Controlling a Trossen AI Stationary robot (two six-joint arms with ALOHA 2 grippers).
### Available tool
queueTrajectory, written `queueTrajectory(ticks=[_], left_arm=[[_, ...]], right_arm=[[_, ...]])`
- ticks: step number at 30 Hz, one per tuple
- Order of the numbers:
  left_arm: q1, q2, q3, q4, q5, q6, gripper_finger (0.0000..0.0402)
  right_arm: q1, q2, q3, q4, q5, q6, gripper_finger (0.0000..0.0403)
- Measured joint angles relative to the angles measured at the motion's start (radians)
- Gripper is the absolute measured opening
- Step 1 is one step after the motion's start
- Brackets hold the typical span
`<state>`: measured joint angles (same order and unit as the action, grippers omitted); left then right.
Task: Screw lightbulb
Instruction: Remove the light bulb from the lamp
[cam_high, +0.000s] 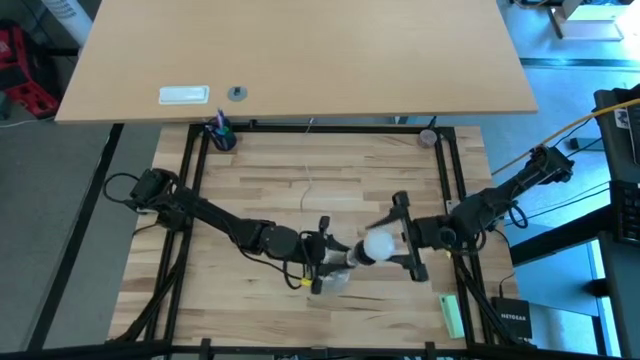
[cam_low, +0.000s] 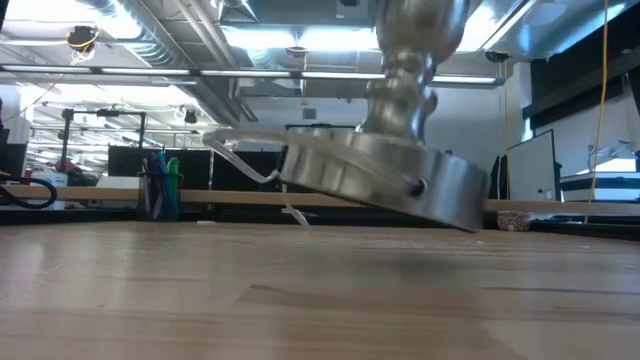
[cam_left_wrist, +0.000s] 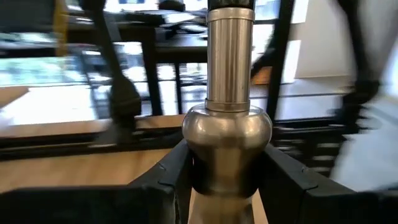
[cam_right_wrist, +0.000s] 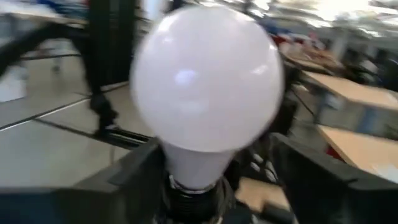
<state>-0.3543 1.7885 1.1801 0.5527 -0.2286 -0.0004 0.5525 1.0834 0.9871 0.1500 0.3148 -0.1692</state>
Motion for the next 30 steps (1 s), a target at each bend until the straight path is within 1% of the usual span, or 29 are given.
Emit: queueTrajectory(ticks=[3,6,8,10,13,16,18,20,25,28,30], left_arm=[[-0.013,0.001,0.000,0.008,-0.153,0.039,0.0126],[-0.023,0.001,0.000,0.018,-0.303,0.063,0.0126],[-0.030,0.001,0.000,0.021,-0.394,0.064,0.0126],[-0.036,0.001,0.000,0.024,-0.466,0.075,0.0126],[-0.043,0.001,0.000,0.032,-0.554,0.087,0.0126],[-0.044,0.001,0.002,0.040,-0.634,0.082,0.0126],[-0.044,0.001,0.002,0.040,-0.674,0.076,0.0126],[-0.043,0.000,0.002,0.035,-0.695,0.069,0.0126],[-0.040,0.000,0.002,0.038,-0.697,0.059,0.0126],[-0.040,0.000,0.003,0.035,-0.698,0.057,0.0126],[-0.040,0.000,0.003,0.033,-0.699,0.057,0.0126]], right_arm=[[0.006,-0.006,0.000,-0.016,0.113,0.066,0.0328],[0.006,-0.005,0.000,-0.023,0.235,0.102,0.0355],[0.006,-0.004,0.000,-0.032,0.316,0.139,0.0359],[0.006,-0.004,0.000,-0.040,0.370,0.158,0.0357],[0.006,-0.003,0.000,-0.041,0.419,0.186,0.0345],[0.003,-0.002,-0.001,-0.033,0.429,0.208,0.0329],[0.003,0.011,-0.001,-0.013,0.435,0.222,0.0318],[0.003,0.034,-0.002,0.015,0.451,0.203,0.0308],[0.003,0.091,-0.002,0.169,0.513,0.075,0.0290],[0.003,0.121,-0.002,0.269,0.579,-0.015,0.0282],[0.001,0.132,-0.002,0.322,0.593,-0.068,0.0277]])
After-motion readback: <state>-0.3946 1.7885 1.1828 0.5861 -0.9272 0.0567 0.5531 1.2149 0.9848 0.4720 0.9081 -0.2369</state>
